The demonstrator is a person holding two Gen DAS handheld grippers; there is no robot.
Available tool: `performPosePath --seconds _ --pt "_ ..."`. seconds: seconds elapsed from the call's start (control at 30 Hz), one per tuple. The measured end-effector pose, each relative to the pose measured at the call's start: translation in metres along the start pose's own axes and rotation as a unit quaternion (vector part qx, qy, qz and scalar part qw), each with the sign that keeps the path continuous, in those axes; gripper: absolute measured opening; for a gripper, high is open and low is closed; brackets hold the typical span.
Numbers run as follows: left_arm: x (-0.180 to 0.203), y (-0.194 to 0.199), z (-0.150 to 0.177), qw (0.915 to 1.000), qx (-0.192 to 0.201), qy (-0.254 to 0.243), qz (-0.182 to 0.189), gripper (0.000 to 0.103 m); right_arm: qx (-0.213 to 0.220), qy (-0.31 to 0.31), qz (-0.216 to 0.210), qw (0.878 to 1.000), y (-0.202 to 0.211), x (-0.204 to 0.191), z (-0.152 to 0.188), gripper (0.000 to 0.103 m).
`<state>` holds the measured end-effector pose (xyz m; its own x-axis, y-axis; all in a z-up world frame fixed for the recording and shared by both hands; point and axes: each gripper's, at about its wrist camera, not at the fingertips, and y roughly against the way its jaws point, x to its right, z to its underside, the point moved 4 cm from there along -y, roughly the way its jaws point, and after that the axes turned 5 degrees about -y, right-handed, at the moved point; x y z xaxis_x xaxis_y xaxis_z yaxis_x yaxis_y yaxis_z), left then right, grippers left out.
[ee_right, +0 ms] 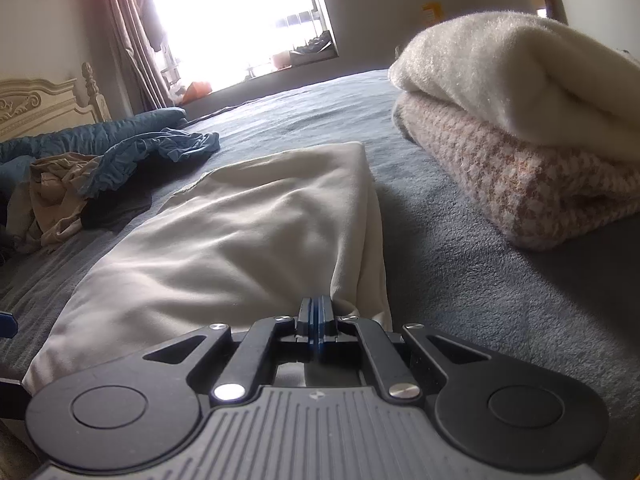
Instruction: Fold clothes
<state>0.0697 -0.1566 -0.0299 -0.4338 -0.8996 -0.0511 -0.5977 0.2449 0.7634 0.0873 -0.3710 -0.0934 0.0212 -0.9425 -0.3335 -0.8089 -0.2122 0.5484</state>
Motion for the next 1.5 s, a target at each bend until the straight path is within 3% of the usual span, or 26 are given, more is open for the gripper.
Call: performPosePath --seconds 0.27,0.73,0.8,0.9,1.0,1.03,1.1,1.2,1.33,1.4,1.5 --pt "0.008 0.007 -0.005 0.9995 0.020 0.015 0.020 0.103 0.005 0.006 0.007 1.000 0.000 -0.004 0.002 0.000" --pt "-0.002 -0.010 -0.037 0.9973 0.073 -0.009 -0.006 0.103 0.010 0.019 0.015 1.000 -0.001 -0.007 0.005 0.000" --pt "-0.006 -0.015 -0.036 0.9964 0.080 -0.017 -0.021 0.103 0.011 0.024 0.018 0.999 -0.001 -0.009 0.005 0.000" --pt "-0.014 -0.029 -0.028 0.9965 0.080 -0.020 -0.012 0.103 0.011 0.045 0.023 0.999 0.001 -0.013 0.004 0.000" --pt "-0.021 -0.040 -0.021 0.9944 0.099 -0.035 0.012 0.103 0.008 0.081 0.017 0.996 0.009 -0.019 -0.005 0.007" --pt "-0.023 -0.044 -0.019 0.9935 0.105 -0.041 0.019 0.102 0.016 0.073 0.009 0.997 0.016 -0.020 -0.013 0.016" --pt "-0.026 -0.050 -0.020 0.9916 0.115 -0.057 0.014 0.101 0.033 0.068 -0.013 0.997 0.026 -0.024 -0.028 0.020" --pt "-0.030 -0.059 -0.024 0.9899 0.123 -0.067 0.021 0.098 0.035 0.102 -0.033 0.994 0.020 -0.040 -0.053 0.020" --pt "-0.040 -0.074 -0.018 0.9903 0.123 -0.049 0.044 0.099 -0.002 0.143 -0.033 0.989 -0.025 -0.049 -0.070 0.019" --pt "-0.045 -0.078 -0.012 0.9892 0.129 -0.036 0.059 0.099 -0.044 0.138 0.000 0.989 -0.060 -0.035 -0.071 0.017" --pt "-0.048 -0.078 -0.008 0.9878 0.137 -0.031 0.068 0.099 -0.065 0.112 0.016 0.991 -0.080 -0.021 -0.082 0.008"
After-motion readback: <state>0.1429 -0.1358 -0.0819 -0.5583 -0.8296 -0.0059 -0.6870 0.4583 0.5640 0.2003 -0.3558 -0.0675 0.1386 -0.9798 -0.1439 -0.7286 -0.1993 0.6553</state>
